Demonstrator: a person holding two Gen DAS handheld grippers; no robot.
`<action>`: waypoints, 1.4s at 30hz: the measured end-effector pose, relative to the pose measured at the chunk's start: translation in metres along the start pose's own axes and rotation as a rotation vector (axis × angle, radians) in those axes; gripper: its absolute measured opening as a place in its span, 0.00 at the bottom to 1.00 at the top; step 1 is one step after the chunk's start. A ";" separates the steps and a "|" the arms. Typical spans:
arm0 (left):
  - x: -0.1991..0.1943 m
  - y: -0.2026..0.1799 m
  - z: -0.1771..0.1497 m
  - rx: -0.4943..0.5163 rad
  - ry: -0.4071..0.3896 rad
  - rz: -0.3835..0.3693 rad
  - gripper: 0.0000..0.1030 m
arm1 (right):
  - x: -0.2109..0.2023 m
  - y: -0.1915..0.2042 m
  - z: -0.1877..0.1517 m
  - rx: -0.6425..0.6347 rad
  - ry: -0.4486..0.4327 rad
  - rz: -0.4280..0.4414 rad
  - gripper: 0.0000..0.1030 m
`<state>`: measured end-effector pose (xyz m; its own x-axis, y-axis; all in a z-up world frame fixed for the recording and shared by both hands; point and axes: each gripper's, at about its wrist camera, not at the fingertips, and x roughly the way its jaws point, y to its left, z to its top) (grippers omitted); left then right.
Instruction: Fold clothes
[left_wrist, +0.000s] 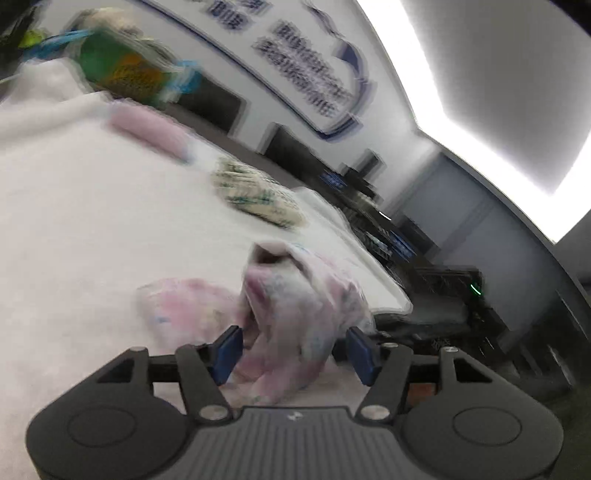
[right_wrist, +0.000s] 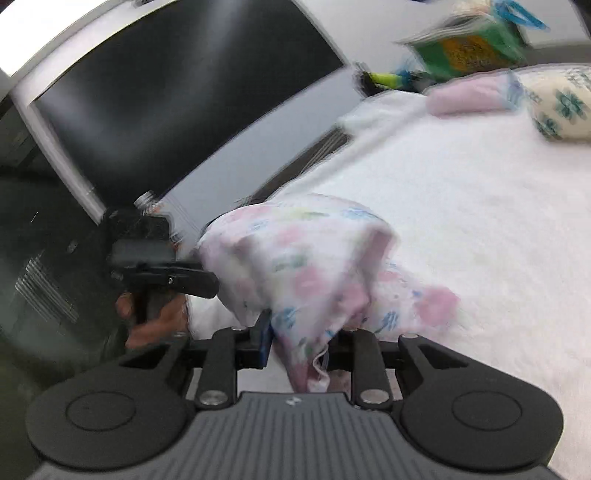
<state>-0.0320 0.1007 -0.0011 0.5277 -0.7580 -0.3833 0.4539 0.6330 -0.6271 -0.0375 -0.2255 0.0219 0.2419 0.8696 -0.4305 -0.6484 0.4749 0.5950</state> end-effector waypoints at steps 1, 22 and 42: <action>0.002 -0.002 -0.002 -0.001 -0.025 0.059 0.58 | 0.002 0.001 0.001 0.010 -0.008 -0.030 0.23; 0.004 -0.045 -0.013 0.060 -0.212 0.514 0.46 | 0.025 0.046 0.003 -0.070 -0.159 -0.529 0.54; 0.003 -0.034 -0.029 -0.162 -0.325 0.430 0.50 | 0.016 0.033 -0.018 0.102 -0.241 -0.472 0.60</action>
<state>-0.0663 0.0729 -0.0004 0.8463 -0.3339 -0.4151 0.0465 0.8225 -0.5669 -0.0676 -0.1980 0.0226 0.6568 0.5590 -0.5062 -0.3588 0.8220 0.4422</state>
